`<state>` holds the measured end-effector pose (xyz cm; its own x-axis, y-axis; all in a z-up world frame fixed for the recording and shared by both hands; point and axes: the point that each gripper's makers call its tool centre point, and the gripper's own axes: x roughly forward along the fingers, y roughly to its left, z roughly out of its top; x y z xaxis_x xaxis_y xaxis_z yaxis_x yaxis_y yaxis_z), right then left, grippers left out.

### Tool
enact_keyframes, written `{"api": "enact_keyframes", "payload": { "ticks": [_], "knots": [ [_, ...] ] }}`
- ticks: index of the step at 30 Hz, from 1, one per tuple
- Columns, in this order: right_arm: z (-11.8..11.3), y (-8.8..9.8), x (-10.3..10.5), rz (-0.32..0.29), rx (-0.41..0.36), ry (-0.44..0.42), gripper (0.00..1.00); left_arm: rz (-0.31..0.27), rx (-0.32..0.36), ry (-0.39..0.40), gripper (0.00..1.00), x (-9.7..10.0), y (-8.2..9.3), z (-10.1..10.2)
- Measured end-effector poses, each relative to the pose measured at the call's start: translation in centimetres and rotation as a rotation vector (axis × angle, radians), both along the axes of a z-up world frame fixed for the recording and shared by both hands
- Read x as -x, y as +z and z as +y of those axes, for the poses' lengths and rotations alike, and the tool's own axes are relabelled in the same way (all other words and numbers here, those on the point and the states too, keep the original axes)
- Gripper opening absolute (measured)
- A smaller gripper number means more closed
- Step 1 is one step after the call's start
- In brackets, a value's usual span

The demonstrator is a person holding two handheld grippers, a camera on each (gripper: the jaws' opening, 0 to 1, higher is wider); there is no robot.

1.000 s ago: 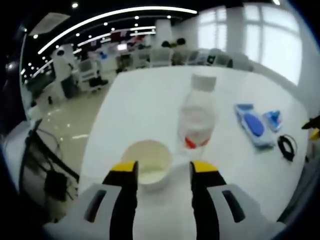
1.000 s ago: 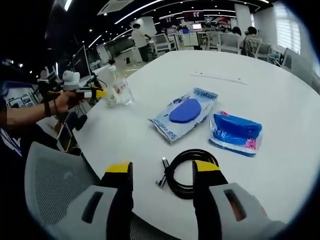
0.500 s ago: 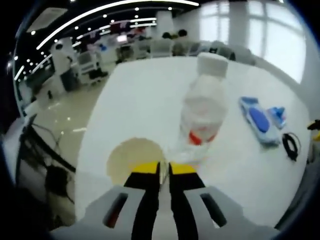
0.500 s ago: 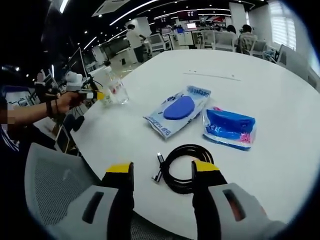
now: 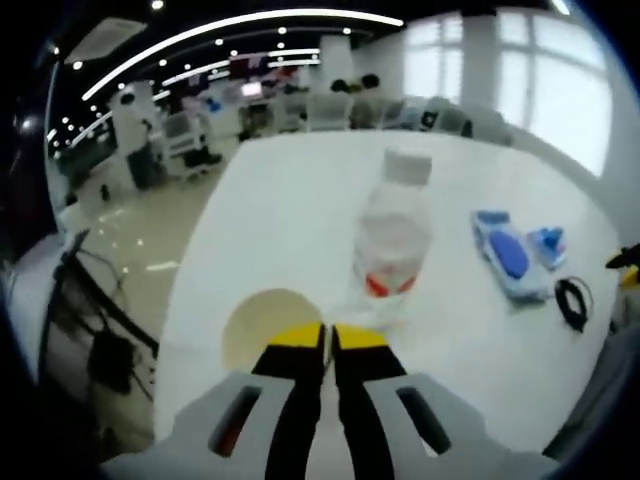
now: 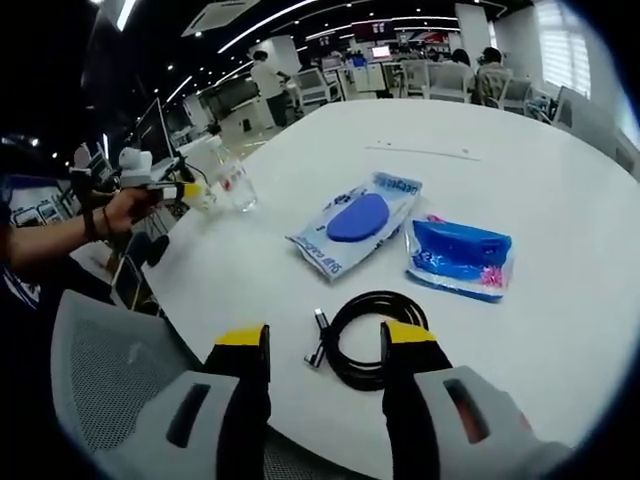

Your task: Arrange the tabletop items into an orderly group along one side of the table until the central work area is clear of visible clutter.

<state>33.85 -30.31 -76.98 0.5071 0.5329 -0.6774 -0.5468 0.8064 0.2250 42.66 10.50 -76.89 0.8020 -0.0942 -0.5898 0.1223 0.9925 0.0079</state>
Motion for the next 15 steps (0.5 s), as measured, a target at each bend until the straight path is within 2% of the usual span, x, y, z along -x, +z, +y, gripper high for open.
{"api": "enact_keyframes", "payload": {
  "ticks": [10,15],
  "knots": [
    [0.4,0.0,0.3,-0.001,-0.008,0.014,0.44,-0.029,0.038,-0.027,0.0,2.1,1.3,-2.9],
    [0.2,0.0,0.4,-0.002,-0.013,0.008,0.44,-0.045,0.04,-0.081,0.0,2.8,2.1,-5.5]
  ]
}}
